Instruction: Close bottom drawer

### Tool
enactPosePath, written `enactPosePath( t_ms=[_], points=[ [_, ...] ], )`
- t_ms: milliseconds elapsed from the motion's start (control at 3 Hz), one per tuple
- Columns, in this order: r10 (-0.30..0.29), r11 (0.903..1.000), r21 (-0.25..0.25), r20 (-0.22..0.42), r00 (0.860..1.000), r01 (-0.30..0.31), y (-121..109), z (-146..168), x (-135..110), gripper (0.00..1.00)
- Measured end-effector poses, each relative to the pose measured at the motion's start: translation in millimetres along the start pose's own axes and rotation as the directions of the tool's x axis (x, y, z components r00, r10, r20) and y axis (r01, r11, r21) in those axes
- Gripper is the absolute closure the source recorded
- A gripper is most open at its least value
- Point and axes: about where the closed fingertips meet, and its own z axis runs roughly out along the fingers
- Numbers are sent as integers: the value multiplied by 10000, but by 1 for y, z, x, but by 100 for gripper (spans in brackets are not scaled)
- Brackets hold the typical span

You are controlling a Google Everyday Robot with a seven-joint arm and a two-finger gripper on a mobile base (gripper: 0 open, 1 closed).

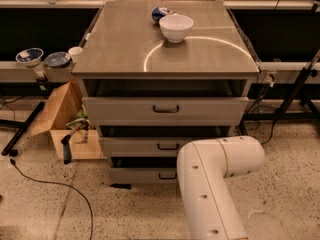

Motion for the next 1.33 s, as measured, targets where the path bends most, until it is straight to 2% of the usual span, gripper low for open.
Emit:
enactPosePath(
  t_ms=[333, 667, 1333],
  points=[
    [-13, 10000, -26, -16, 10000, 13, 1, 1, 1, 74],
    [-13, 10000, -26, -16, 10000, 13, 1, 1, 1, 43],
    [-13, 10000, -27, -17, 10000, 13, 1, 1, 1, 0]
  ],
)
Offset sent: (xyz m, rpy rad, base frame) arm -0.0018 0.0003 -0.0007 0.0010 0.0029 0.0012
